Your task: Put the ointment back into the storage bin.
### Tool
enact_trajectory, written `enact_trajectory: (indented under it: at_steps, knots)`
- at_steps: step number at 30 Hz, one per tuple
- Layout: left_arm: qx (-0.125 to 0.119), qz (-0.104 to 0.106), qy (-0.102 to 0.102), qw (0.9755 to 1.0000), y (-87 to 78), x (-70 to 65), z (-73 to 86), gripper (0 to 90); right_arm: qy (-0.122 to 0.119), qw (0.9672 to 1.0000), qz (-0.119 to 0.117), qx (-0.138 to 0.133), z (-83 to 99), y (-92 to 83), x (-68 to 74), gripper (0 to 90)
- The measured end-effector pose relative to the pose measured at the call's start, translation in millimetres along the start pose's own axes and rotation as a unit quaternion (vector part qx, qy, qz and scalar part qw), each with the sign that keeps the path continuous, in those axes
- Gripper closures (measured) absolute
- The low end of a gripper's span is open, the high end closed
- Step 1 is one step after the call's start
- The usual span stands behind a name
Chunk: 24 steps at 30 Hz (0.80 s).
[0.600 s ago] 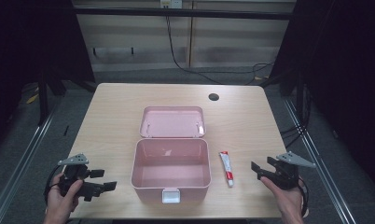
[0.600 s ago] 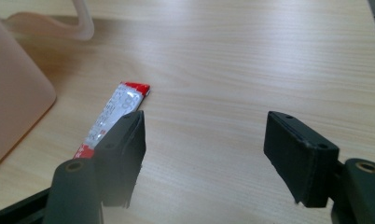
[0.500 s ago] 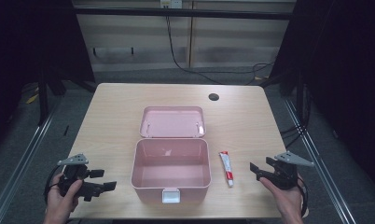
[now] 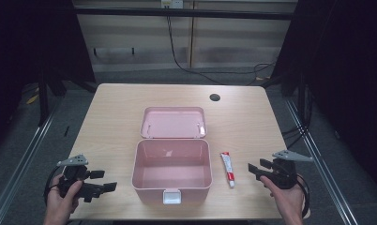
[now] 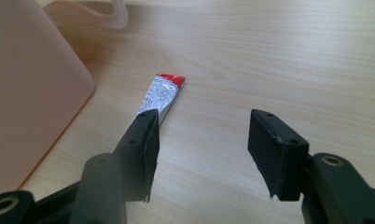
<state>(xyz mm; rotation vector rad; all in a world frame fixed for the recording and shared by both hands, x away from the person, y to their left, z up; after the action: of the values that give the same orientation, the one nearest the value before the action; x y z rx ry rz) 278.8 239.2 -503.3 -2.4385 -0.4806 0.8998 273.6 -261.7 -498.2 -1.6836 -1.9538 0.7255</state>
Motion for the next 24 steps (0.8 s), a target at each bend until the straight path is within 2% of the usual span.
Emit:
enact_trajectory:
  at_steps: [1,3,5,6,7,8,10,11,12,13,18,19,22,24]
  knots:
    - [-0.001,0.002,0.0,1.0,-0.1,-0.6,0.0,16.5,-0.003,1.0,-0.001,0.0,-1.8,-0.1,2.0,45.1]
    - [-0.002,0.0,-0.001,1.0,0.1,-0.9,0.0,16.5,-0.003,0.9997,-0.025,0.004,-7.1,-0.1,8.6,46.4]
    - [0.0,0.0,0.0,1.0,-0.1,-0.4,0.4,16.5,-0.007,0.9996,-0.024,0.01,-7.9,-0.4,9.1,48.7]
    - [0.0,0.001,-0.001,1.0,-0.1,0.2,0.5,16.5,-0.013,0.9993,-0.026,0.022,-10.0,-2.2,10.7,50.9]
    - [0.0,0.001,-0.001,1.0,-0.1,0.2,0.5,16.5,-0.013,0.9993,-0.026,0.022,-10.0,-2.2,10.7,50.9]
    - [-0.001,0.001,-0.001,1.0,-0.4,0.5,0.2,16.5,-0.012,0.9985,-0.038,0.039,-12.1,-4.3,12.1,51.1]
    - [-0.001,0.0,-0.001,1.0,-0.6,0.4,0.4,16.5,-0.011,0.9974,-0.047,0.053,-14.2,-5.8,13.5,51.5]
    - [-0.001,0.0,-0.001,1.0,-0.6,0.4,0.4,16.5,-0.011,0.9974,-0.047,0.053,-14.2,-5.8,13.5,51.5]
    - [-0.002,0.0,-0.002,1.0,-0.1,-0.2,0.5,16.5,-0.008,0.9962,-0.061,0.062,-17.0,-6.3,16.2,50.9]
    - [0.0,0.0,-0.002,1.0,0.0,-0.4,0.8,16.5,-0.006,0.9954,-0.067,0.069,-18.1,-6.0,18.0,50.8]
    - [0.001,0.001,-0.003,1.0,0.2,0.2,1.2,16.5,-0.011,0.992,-0.067,0.106,-21.7,0.9,26.8,50.8]
    - [0.001,0.001,-0.003,1.0,0.2,0.2,1.2,16.5,-0.011,0.992,-0.067,0.106,-21.7,0.9,26.8,50.8]
    - [0.001,0.002,-0.002,1.0,0.0,0.4,1.3,16.5,-0.025,0.9887,-0.068,0.131,-23.0,10.2,35.0,49.5]
    - [0.001,0.002,-0.002,1.0,0.2,0.1,1.3,16.5,-0.027,0.9867,-0.072,0.143,-23.8,14.1,37.9,52.7]
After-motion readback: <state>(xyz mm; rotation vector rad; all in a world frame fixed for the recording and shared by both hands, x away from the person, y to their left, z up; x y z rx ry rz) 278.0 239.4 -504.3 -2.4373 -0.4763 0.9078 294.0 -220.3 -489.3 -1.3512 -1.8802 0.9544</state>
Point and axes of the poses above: each handheld gripper's, and its own axes: y roughly forward along the jaws, z roughly out of its underside, x roughly to its left, the point moved 8 cm from there along y, roughly forward along the jaws, and after that the axes turned 13 degrees about z, right-handed, at the moved point
